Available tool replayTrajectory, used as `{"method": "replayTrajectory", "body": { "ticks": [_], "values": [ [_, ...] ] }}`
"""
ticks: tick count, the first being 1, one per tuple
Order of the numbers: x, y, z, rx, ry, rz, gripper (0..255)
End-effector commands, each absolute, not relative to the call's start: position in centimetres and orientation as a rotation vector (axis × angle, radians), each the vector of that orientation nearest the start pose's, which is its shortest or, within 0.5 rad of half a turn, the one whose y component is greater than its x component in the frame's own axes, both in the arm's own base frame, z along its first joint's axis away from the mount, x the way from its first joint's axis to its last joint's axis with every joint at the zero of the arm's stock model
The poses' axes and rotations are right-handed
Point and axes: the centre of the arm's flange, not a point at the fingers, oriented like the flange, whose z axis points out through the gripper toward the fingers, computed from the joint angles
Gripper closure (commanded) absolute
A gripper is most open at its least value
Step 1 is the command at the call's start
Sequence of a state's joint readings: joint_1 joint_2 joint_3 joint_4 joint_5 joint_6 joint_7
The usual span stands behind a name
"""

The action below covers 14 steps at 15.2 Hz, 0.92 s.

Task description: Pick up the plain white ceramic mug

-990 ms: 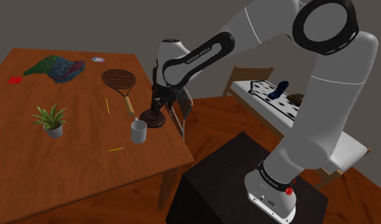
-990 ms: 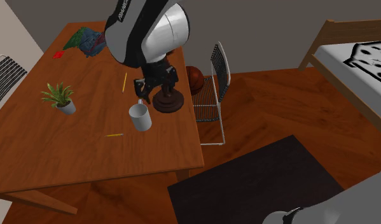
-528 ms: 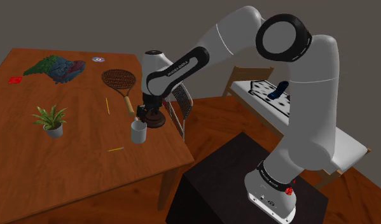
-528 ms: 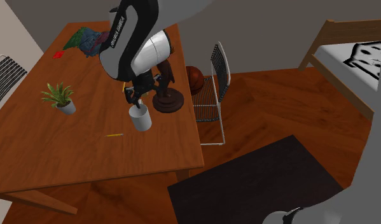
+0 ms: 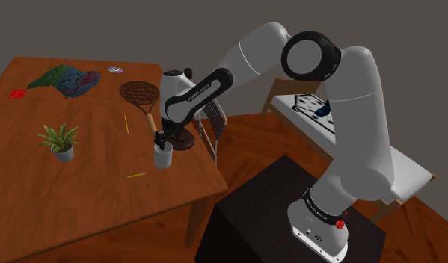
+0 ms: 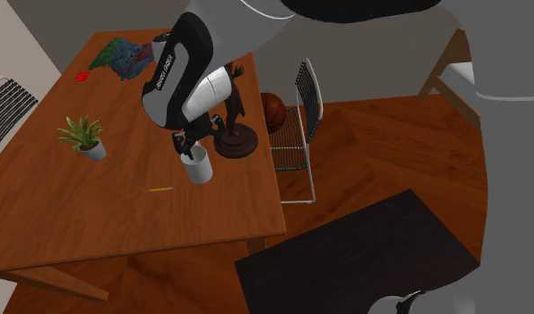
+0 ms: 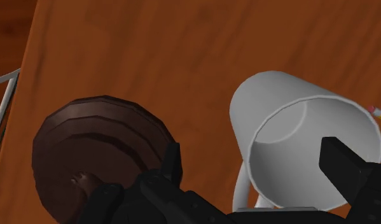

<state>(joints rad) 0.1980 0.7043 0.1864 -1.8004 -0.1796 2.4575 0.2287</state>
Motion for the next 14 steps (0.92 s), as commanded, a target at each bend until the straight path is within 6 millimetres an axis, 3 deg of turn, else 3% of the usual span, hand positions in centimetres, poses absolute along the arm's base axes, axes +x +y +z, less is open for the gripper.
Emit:
{"method": "replayTrajectory", "body": {
  "ticks": [1,3,4,14],
  "values": [
    [60.27,23.58,14.30,-3.115,-0.400,0.048,0],
    [60.26,23.58,14.30,-3.115,-0.400,0.048,0],
    [60.22,23.55,14.32,-3.115,-0.400,0.048,255],
    [60.26,23.58,14.83,-3.115,-0.400,0.048,255]
  ]
}}
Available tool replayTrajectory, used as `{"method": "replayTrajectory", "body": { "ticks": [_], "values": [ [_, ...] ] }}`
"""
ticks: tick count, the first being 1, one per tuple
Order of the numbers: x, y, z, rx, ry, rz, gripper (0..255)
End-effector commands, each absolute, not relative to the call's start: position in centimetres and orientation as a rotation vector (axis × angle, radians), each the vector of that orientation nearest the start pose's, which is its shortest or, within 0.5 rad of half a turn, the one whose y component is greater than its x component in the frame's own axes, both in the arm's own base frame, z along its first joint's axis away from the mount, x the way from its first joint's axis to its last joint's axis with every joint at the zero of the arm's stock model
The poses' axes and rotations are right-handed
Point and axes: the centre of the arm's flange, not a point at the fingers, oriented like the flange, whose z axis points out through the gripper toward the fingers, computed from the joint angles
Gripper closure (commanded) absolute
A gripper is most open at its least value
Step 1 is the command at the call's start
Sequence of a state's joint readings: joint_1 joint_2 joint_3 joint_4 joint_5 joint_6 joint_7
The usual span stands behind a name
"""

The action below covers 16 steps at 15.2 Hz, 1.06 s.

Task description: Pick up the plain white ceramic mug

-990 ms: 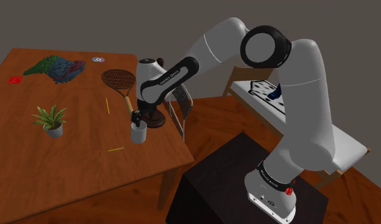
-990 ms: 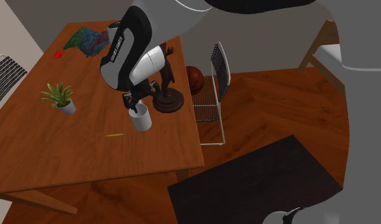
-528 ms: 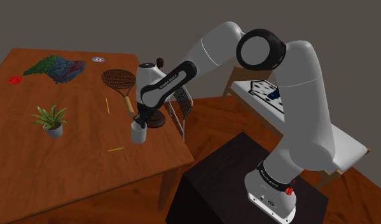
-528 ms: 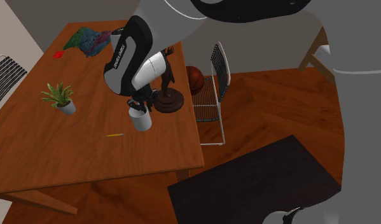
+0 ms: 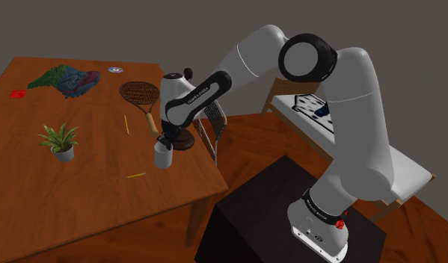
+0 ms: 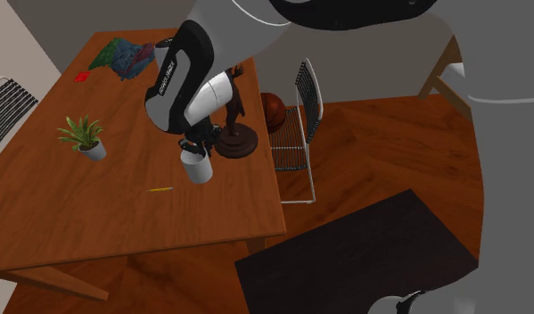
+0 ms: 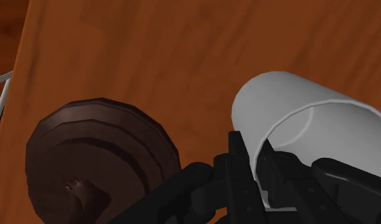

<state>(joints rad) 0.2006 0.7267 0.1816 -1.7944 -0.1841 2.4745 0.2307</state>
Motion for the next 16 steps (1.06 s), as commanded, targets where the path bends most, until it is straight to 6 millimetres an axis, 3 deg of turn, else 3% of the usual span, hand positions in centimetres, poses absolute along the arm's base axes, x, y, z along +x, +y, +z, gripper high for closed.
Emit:
{"method": "replayTrajectory", "body": {
  "ticks": [1,14,16],
  "values": [
    [60.3,23.6,15.4,-3.115,-0.400,0.048,255],
    [60.3,23.6,22.2,-3.115,-0.400,0.048,255],
    [60.3,23.6,22.3,-3.115,-0.400,0.048,255]
  ]
}}
